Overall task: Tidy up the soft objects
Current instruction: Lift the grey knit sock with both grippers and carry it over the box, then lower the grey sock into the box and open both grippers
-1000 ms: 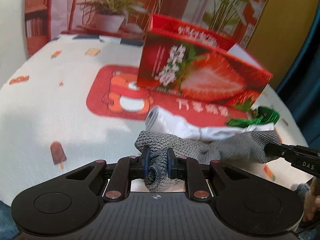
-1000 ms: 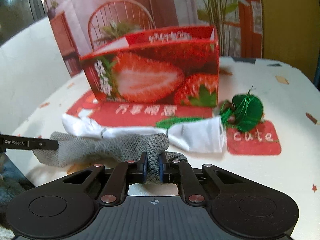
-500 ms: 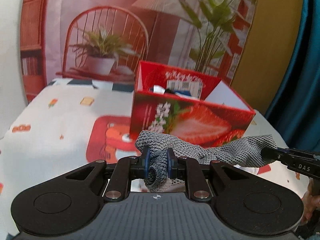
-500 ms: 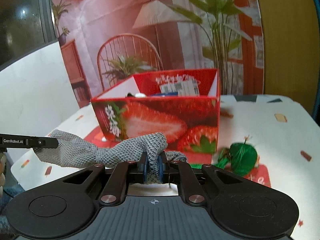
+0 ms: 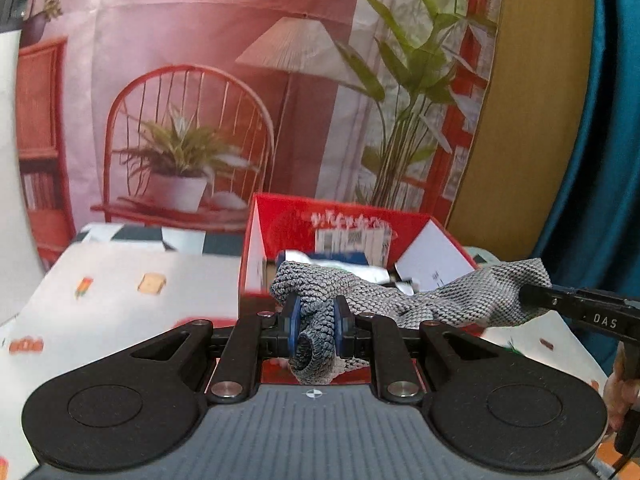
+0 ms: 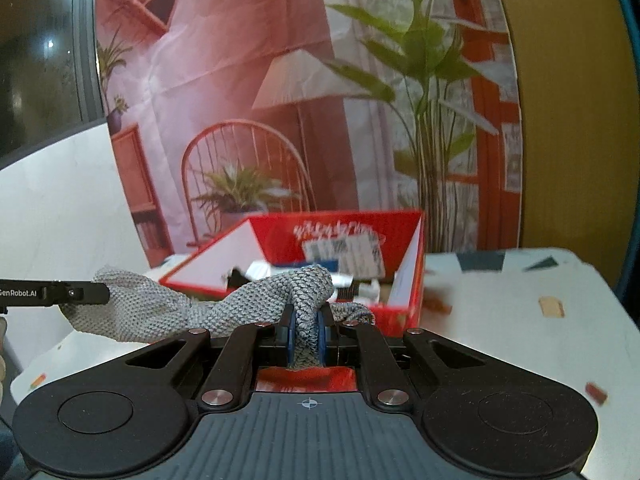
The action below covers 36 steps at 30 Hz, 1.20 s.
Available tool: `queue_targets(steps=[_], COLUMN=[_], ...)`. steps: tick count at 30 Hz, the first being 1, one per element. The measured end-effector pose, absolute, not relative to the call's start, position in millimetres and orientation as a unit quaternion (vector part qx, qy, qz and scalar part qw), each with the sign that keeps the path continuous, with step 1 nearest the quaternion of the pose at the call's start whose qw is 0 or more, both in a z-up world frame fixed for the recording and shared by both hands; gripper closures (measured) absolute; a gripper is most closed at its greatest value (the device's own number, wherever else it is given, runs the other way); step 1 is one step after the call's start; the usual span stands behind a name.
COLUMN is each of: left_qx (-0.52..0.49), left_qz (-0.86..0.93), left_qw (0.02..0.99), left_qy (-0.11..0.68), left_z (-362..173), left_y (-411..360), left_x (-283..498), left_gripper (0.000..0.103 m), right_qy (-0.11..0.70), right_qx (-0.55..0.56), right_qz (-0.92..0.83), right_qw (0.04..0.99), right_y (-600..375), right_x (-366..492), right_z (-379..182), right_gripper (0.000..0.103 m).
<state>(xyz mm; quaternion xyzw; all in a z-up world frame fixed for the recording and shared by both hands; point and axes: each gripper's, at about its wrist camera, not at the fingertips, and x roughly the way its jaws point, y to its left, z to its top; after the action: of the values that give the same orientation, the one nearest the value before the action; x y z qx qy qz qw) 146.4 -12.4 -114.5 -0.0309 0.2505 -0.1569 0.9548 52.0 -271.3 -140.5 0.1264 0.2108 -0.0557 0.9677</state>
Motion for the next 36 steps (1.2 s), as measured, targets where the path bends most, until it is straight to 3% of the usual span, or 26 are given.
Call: queue_targets(steps=[9,18,36], left_qx=[-0.014,0.016,0.062], left_qz=[-0.145,-0.13,-0.131], left_qw=[0.955,0.944,0.925], left_qy=[0.258,0.302,0.351], left_z=[-105,-128,-162], left_y=[-34,-57,-81], left_x=[217,283,315], left_gripper=[0.085,0.085,0.085], right_qy=[0.204,0.242,0.321], right_qx=[0.093,0.084,0.106], right_qz=[-0.077,-0.096,-0.096], right_qw=[0.972,0.962,0.936], right_y=[-295,-314,-321], right_x=[113,177,219], right_z=[-125,-151,-198], right_gripper=[0.093,0.093,0.093])
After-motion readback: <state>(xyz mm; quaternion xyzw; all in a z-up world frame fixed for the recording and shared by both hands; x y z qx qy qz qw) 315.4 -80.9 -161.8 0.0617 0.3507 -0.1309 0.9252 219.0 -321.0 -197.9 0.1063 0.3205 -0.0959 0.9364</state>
